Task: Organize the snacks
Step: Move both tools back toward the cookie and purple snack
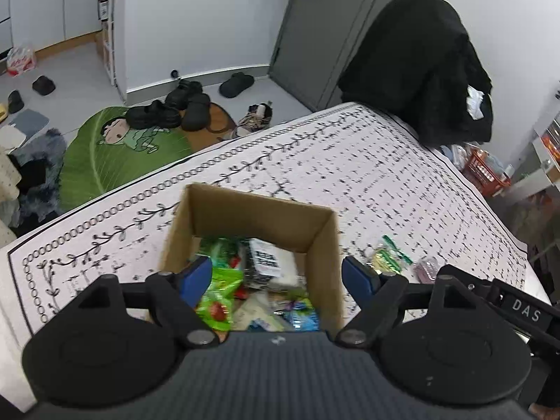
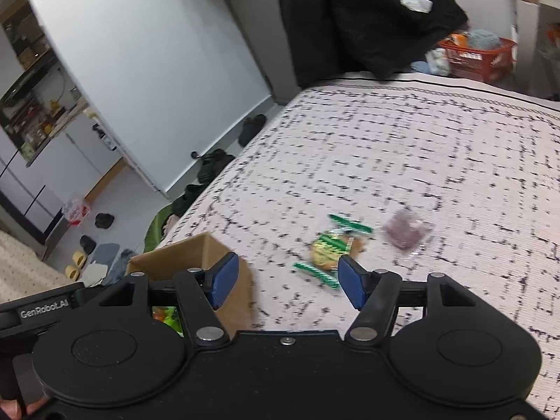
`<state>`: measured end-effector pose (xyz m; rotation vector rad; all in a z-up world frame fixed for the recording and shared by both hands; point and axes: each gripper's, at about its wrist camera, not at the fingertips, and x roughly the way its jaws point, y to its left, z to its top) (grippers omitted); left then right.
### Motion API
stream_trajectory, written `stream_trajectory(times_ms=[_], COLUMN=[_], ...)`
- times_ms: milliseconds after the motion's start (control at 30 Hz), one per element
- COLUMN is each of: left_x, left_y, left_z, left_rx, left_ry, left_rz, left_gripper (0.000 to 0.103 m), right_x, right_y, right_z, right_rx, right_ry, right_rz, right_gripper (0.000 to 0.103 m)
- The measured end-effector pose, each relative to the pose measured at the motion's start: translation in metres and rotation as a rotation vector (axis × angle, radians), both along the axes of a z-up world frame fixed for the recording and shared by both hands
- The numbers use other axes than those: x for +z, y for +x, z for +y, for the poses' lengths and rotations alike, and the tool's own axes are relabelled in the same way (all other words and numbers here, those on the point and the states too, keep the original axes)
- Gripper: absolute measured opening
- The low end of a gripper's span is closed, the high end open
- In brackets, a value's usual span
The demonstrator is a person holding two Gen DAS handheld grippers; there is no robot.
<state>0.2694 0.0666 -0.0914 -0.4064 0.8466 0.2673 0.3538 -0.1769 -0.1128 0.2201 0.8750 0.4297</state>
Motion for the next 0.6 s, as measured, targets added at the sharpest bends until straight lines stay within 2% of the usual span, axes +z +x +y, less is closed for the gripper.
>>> stream_trajectory(times_ms=[67,133,167,367,433,467,533,600], left_x=[0.000,0.000,0.000,0.000,-0.001,-0.002,-0.003,-0.004], left_y=[0.003,0.008,0.010,0.024,0.030,0.033,0.038,0.043], left_z=[-0.008,-0.016,-0.020,-0.045,-0.053,-0.057,-0.065,-0.073], left_rx=[-0.013,-0.029,-0.038,-0.092,-0.126,-0.140,-0.154,-0.164], left_ry=[0.001,0.006,0.007,0.023,0.019,0.021,0.027,0.033], left_rz=[-0.003,-0.004,-0.005,-0.011,-0.011,-0.010,-0.013,-0.020], left_gripper=[0.080,0.080,0.080,0.080,0.081,0.083,0.090,0.097], right_x=[-0.002,-0.003,-0.003,-0.008,-0.011,-0.013,-0.015,-0.018], right_y=[0.002,0.005,0.006,0.020,0.024,0.026,0.029,0.032], right_z=[-0.007,-0.014,-0.018,-0.040,-0.048,-0.052,-0.059,-0.064], right_rx=[-0.013,-0.025,-0.029,-0.038,-0.044,-0.046,-0.045,-0.043], right_ry=[0.002,0.001,-0.005,-0.045,-0.053,-0.051,-0.046,-0.038], right_rz=[0.005,0.003,-0.005,-0.013,-0.011,-0.008,-0.003,-0.008], right_gripper=[0.065,0.076,0.078,0.080,0.085,0.087,0.100,0.103])
